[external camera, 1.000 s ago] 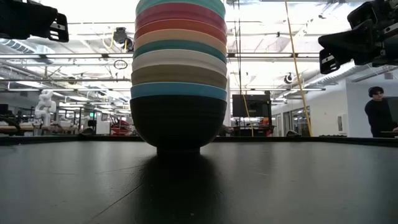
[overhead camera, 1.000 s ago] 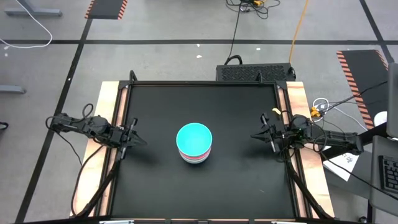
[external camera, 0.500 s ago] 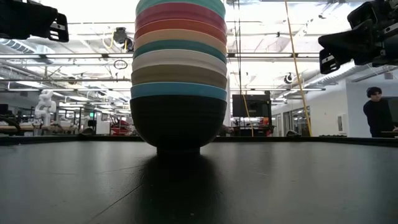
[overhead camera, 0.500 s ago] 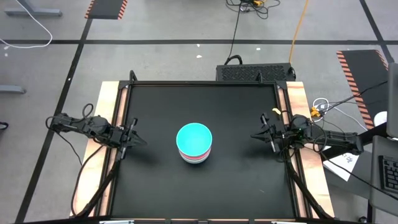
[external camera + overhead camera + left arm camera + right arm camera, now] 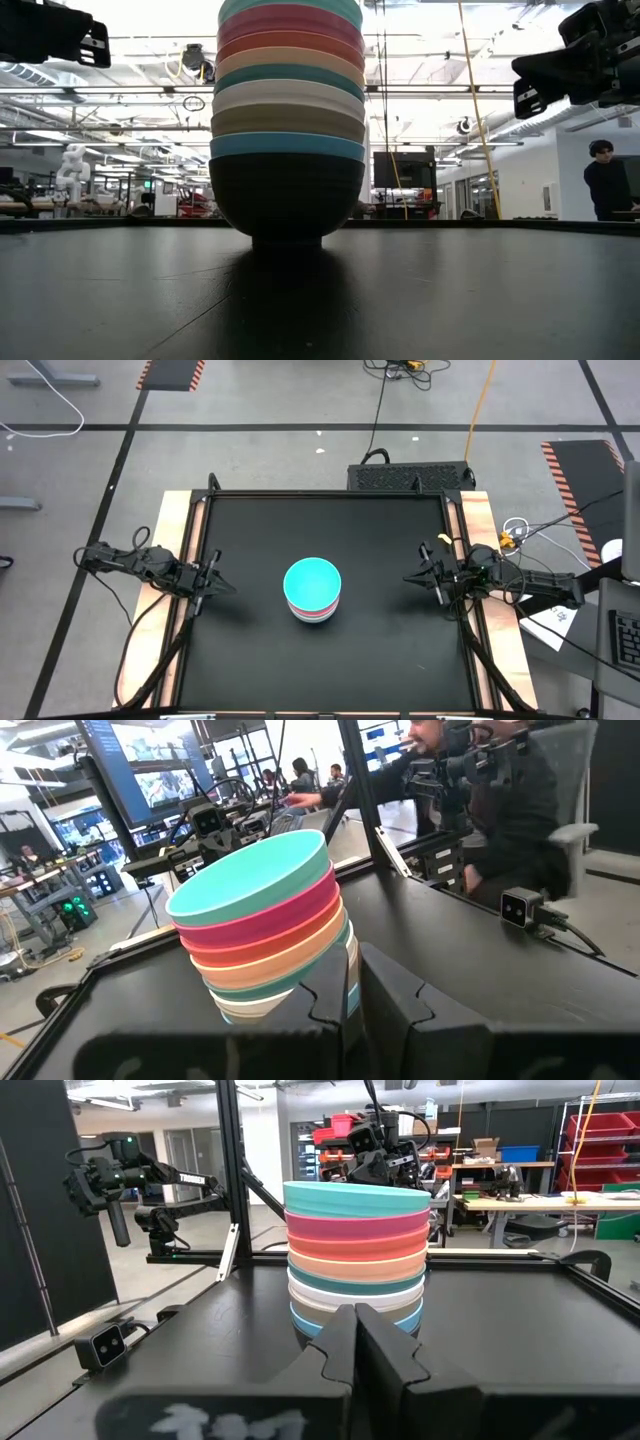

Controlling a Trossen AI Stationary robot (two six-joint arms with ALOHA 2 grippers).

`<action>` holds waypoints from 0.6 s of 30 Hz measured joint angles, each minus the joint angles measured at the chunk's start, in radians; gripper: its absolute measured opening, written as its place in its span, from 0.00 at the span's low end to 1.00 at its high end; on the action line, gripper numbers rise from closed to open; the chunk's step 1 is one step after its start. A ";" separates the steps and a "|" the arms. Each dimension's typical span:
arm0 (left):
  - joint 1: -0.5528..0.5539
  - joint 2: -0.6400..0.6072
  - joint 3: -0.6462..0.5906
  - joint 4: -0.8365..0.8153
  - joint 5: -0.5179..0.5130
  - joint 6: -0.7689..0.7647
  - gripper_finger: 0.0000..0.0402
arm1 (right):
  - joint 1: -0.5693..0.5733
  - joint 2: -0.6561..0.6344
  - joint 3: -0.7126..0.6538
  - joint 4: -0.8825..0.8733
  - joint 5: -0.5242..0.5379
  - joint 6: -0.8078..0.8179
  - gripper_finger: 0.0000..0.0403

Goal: Nest bowls inside each other
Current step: Return to Home Position

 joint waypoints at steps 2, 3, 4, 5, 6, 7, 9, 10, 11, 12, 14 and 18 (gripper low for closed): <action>0.000 0.000 0.000 0.000 0.000 0.000 0.08 | 0.000 0.000 0.000 0.000 0.000 0.000 0.00; 0.000 0.000 0.000 0.000 0.000 0.000 0.08 | 0.000 0.000 0.000 0.000 0.000 0.000 0.00; 0.000 0.000 0.000 0.000 0.000 0.000 0.08 | 0.000 0.000 0.000 0.000 0.000 0.000 0.00; 0.000 0.000 0.000 0.000 0.000 0.000 0.08 | 0.000 0.000 0.000 0.000 0.000 0.000 0.00; 0.000 0.000 0.000 0.000 0.000 0.000 0.08 | 0.000 0.000 0.000 0.000 0.000 0.000 0.00; 0.000 0.000 0.000 0.000 0.000 0.000 0.08 | 0.000 0.000 0.000 0.000 0.000 0.000 0.00; 0.000 0.000 0.000 0.000 0.000 0.000 0.08 | 0.000 0.000 0.000 0.000 0.000 0.000 0.00; 0.000 0.000 0.000 0.000 0.000 0.000 0.08 | 0.000 0.000 0.000 0.000 0.000 0.000 0.00; 0.000 0.000 0.000 0.000 0.000 0.000 0.08 | 0.000 0.000 0.000 0.000 0.000 0.000 0.00; 0.000 0.000 0.000 0.000 0.000 0.000 0.08 | 0.000 0.000 0.000 0.000 0.000 0.000 0.00; 0.000 0.000 0.000 0.000 0.000 0.000 0.08 | 0.000 0.000 0.000 0.000 0.000 0.000 0.00; 0.000 0.000 0.000 0.000 0.000 0.000 0.08 | 0.000 0.000 0.000 0.000 0.000 0.000 0.00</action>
